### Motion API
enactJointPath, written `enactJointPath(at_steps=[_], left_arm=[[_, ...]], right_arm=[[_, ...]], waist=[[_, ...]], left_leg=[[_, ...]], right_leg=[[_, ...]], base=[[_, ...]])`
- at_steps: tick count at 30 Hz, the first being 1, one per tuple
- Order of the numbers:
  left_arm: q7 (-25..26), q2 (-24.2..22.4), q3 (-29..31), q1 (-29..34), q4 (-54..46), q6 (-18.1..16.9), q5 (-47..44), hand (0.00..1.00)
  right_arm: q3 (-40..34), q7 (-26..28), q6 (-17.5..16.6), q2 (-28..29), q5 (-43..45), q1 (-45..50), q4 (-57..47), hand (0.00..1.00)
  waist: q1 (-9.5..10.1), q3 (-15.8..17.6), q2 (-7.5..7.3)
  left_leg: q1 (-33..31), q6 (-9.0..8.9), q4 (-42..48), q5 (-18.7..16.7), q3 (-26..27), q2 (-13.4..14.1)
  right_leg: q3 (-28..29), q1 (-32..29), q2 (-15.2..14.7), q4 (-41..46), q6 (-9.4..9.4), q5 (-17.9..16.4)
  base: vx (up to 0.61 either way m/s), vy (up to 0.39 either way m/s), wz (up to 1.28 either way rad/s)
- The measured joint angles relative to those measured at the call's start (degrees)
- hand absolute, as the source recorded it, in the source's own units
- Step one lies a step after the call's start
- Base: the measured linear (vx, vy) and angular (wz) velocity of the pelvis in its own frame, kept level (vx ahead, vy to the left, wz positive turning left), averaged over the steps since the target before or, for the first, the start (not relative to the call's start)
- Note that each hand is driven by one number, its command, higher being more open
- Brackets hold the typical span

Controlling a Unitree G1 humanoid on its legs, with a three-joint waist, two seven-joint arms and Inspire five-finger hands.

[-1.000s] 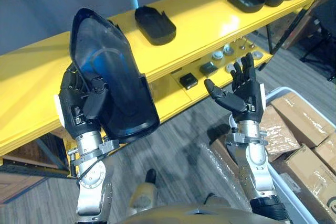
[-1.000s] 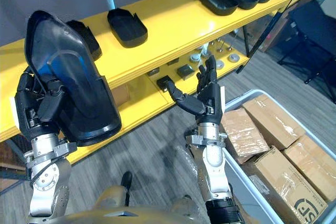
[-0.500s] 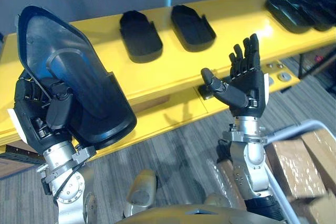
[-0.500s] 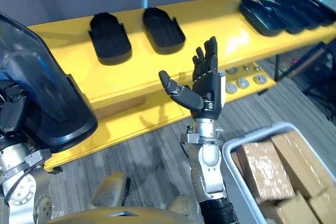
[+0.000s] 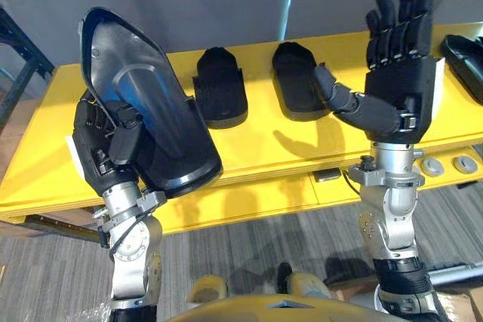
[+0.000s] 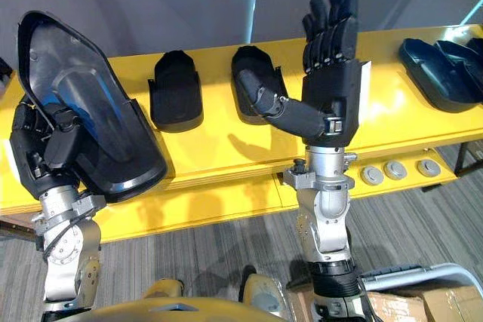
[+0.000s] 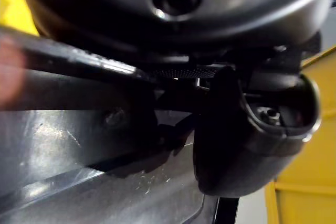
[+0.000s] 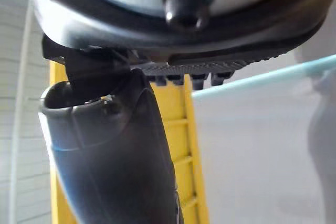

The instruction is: Walk over and take three plastic housings, then place them on the shelf

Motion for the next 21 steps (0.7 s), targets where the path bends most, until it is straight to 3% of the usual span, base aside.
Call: enactJointPath(at_steps=[3,4,6,8,9,10,11,12,13,15,16,17,18,19,20,21], left_arm=[[-1.6,-0.4,-0.3,0.0,-0.1,0.0,0.1,0.0],[-2.0,-0.3,-0.8,0.0,-0.2,-0.1,0.0,0.0],[-2.8,-0.3,-1.3,0.0,-0.1,-0.3,0.0,0.0],[-3.4,-0.3,-1.8,0.1,0.2,-0.3,0.0,0.0],[-3.6,-0.3,-1.9,0.2,0.3,-0.4,0.0,0.0],[-4.0,-0.4,-2.3,0.4,0.3,-0.7,0.0,0.0],[-4.6,-0.2,-2.5,0.3,1.0,-0.9,0.0,0.0],[-4.7,0.4,-2.4,0.5,1.3,-0.9,0.0,0.0],[-4.8,0.8,-1.9,1.4,1.4,-0.9,-0.1,0.0],[-6.2,1.0,-0.9,2.5,1.6,-0.9,-0.9,0.0],[-6.9,1.4,-0.9,2.6,1.6,-0.7,-1.3,0.0],[-7.5,1.6,-1.0,2.6,1.7,-0.7,-1.3,0.0],[-9.5,2.4,-1.1,2.5,2.1,-0.3,-1.3,0.0],[-10.4,2.8,-1.4,2.4,2.1,-0.2,-1.2,0.0],[-11.9,3.7,-1.8,1.9,2.0,-0.3,0.6,0.0],[-12.4,4.4,-1.8,1.2,2.0,-0.3,1.1,0.0]], right_arm=[[-1.5,-0.4,0.4,0.0,-0.2,1.0,-1.2,1.0],[-3.0,-0.8,0.6,0.2,-0.2,1.5,-1.4,1.0],[-4.8,-1.2,0.6,0.8,0.2,2.4,-1.3,1.0],[-6.5,-1.3,0.7,1.7,0.4,2.5,-1.2,1.0],[-6.7,-1.2,0.7,1.8,0.4,2.4,-1.2,1.0],[-6.6,-1.1,0.7,1.8,0.9,2.2,-1.2,1.0],[-6.4,-0.8,0.3,2.9,1.7,2.2,-0.3,1.0],[-5.4,-0.8,0.6,4.1,2.2,2.2,0.4,1.0],[-4.4,-0.8,0.7,5.3,2.1,2.2,1.5,1.0],[-2.6,-1.1,0.6,5.9,2.5,2.2,2.0,1.0],[-1.9,-2.4,0.4,6.3,1.9,2.4,2.0,1.0],[-1.4,-3.1,0.1,6.7,1.7,2.7,2.1,1.0],[-0.6,-4.8,-1.1,7.5,1.1,3.7,3.0,1.0],[-0.4,-5.2,-1.7,7.6,1.1,4.2,3.6,1.0],[-0.5,-5.9,-2.2,7.9,1.3,4.5,4.8,1.0],[-0.5,-6.1,-2.2,8.0,1.3,4.4,5.3,1.0]], waist=[[-0.12,-0.1,-0.33],[-0.31,-0.2,-0.25],[-0.28,0.1,-0.64],[-0.87,0.4,-0.76],[-0.92,0.3,-0.41],[-1.38,0.2,1.05],[-1.44,0.9,0.9],[-1.37,1.5,-0.61],[-1.26,1.8,-1.78],[-0.95,1.9,-2.87],[-0.88,1.7,-3.36],[-0.77,1.7,-3.46],[-0.15,1.7,-2.59],[-0.05,1.5,-2.26],[0.01,1.0,-1.77],[-0.27,1.1,-1.5]], left_leg=[[0.3,1.73,-3.1,2.6,6.1,-0.9],[-0.8,2.7,-2.7,2.5,10.6,0.4],[-2.9,2.41,-0.8,2.6,14.6,4.1],[-4.7,0.78,-0.2,4.5,15.7,8.7],[-4.4,0.87,-0.9,5.4,15.8,9.7],[-2.9,2.31,-3.2,8.6,15.3,11.6],[-1.3,-6.68,-3.1,7.7,15.3,9.9],[-1.4,-5.41,-1.1,6.0,16.0,8.2],[-2.4,-5.87,2.5,3.1,16.4,6.9],[-5.8,-4.79,12.1,-3.0,17.3,5.8],[-7.0,-4.33,15.8,-5.6,18.1,4.9],[-7.1,-4.03,16.8,-6.6,18.7,4.8],[-6.6,-2.42,16.8,-6.9,20.8,5.1],[-6.5,-1.33,15.9,-6.2,21.8,5.1],[-6.1,0.22,13.1,-4.8,24.3,5.4],[-6.0,0.65,11.9,-4.1,24.8,5.7]], right_leg=[[-5.0,2.8,-3.6,-1.8,0.06,0.0],[-7.8,3.6,-5.1,-1.9,0.14,0.1],[-10.6,4.3,-8.0,-1.4,0.42,0.1],[-13.1,5.5,-12.6,-0.6,3.85,0.4],[-13.1,5.6,-13.6,0.1,4.97,0.2],[-12.7,5.6,-15.4,2.0,8.02,-0.7],[-11.0,5.3,-18.1,3.8,10.49,-1.3],[-9.2,5.5,-19.3,3.2,10.7,-1.5],[-6.2,5.8,-19.7,1.5,10.71,-1.4],[-2.0,6.3,-20.3,-1.1,10.38,-0.9],[-0.8,6.4,-21.1,-2.2,9.36,1.5],[-0.5,6.4,-21.3,-2.4,10.21,3.6],[-1.4,4.9,-21.3,-2.8,8.63,10.5],[-2.6,4.2,-21.3,-3.8,6.85,13.4],[-4.9,2.9,-20.6,-6.6,3.7,17.7],[-4.7,2.4,-19.2,-6.2,4.1,16.9]], base=[[-0.02,0.053,1.09],[-0.06,0.106,1.29],[-0.06,0.192,1.19],[-0.05,0.392,0.89],[-0.01,0.445,0.55],[0.01,0.526,0.23],[-0.02,0.553,0.07],[-0.05,0.505,-0.18],[-0.07,0.357,-0.23],[-0.07,0.406,-0.3],[-0.06,0.411,-0.33],[-0.04,0.462,-0.56],[-0.02,0.373,-0.54],[-0.01,0.405,-0.73],[0.01,0.251,-0.45],[0.02,0.196,-0.4]])
